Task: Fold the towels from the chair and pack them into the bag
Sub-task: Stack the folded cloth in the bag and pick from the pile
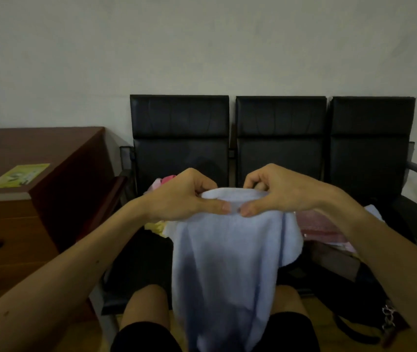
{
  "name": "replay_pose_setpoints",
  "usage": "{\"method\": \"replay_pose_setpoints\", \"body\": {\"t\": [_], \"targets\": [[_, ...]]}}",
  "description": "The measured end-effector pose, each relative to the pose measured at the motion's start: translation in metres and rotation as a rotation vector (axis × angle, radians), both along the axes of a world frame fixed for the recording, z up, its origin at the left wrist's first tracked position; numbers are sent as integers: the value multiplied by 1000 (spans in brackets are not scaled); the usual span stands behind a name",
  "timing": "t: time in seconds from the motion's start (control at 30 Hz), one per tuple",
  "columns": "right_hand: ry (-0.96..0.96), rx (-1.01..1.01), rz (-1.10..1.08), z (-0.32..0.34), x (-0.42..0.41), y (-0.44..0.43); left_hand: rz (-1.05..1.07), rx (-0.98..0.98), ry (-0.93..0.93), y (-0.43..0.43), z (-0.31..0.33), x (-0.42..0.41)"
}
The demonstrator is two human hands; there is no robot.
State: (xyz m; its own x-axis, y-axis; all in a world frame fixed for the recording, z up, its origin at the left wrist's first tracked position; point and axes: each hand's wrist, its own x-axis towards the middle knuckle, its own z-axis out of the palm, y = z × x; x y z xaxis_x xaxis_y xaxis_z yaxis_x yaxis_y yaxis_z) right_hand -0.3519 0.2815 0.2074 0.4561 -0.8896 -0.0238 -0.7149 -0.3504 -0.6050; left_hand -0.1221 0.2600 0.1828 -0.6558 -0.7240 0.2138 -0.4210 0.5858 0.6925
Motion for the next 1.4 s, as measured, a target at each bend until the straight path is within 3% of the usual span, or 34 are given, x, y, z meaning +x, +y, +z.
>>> {"method": "replay_pose_setpoints", "body": {"t": [0.13,0.27,0.4,0.57,0.77,0.9,1.0,1.13,1.4], "targets": [[113,-45,-99,-29,-18,-6,53,-20,-51,-6,-9,10],[99,-98,-166,-39,-43,-12,116,-30,-92,-19,-22,20],[247,-326,-186,-44,-55,-21,175,-22,-331,-34,-39,34],[362,-430,-209,-56,-65,-30,140,94,-502,-51,-59,69],[22,-156,-273,-71,-73,-34,153,249,-259,-47,-70,99],[-284,54,-339,-93,-80,-34,286,438,180,-38,-96,113],[-488,62,-436,-118,-70,-34,445,478,429,-31,-126,103],[-646,114,-618,-151,-49,-25,697,329,502,-23,-165,82],[-793,255,-822,-210,-19,13,993,484,725,11,-204,51]]}}
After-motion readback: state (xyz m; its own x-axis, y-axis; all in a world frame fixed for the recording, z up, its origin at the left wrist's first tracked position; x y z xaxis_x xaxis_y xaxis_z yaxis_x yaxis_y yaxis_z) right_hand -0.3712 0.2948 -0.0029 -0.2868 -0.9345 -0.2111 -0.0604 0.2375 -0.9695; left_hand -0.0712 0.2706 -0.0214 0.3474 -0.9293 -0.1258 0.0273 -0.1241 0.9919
